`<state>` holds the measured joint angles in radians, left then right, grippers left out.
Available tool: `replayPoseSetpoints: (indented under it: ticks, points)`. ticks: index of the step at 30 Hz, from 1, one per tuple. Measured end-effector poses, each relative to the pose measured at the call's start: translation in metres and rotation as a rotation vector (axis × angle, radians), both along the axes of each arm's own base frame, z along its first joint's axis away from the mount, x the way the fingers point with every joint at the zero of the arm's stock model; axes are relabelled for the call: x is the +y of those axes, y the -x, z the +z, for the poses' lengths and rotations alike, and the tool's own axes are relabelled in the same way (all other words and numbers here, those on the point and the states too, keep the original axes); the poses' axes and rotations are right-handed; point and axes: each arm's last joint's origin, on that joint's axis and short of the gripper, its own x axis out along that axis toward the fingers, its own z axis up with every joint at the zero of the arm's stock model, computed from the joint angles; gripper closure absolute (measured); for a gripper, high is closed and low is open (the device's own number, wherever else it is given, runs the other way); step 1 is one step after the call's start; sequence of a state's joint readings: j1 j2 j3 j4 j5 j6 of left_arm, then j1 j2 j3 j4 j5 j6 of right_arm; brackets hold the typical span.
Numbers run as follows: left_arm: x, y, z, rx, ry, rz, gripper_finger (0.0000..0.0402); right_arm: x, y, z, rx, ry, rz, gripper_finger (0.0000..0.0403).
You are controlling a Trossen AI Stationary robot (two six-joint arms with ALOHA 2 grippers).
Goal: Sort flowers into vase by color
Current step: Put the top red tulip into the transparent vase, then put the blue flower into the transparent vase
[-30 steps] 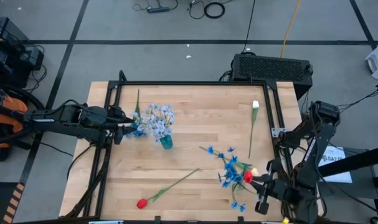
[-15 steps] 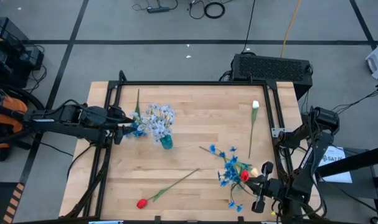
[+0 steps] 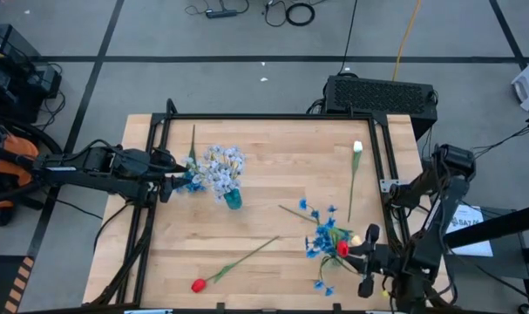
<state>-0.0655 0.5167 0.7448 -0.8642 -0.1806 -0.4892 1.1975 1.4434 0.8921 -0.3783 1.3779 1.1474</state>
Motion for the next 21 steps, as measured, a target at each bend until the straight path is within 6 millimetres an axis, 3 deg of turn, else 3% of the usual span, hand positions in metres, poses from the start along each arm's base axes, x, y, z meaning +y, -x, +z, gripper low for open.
replayPoseSetpoints:
  ticks: [11,17,21]
  points:
    - [0.000,0.000,0.000,0.001,-0.001,0.000,0.0178,-0.040,0.019,0.039,0.261,-0.205,0.213,0.0271]
    - [0.000,0.000,0.000,0.001,-0.001,0.001,0.0178,-0.070,0.033,0.057,0.356,-0.299,0.274,0.0276]
    - [0.000,0.000,0.000,0.001,-0.001,0.002,0.0178,-0.096,0.044,0.063,0.396,-0.379,0.221,0.0299]
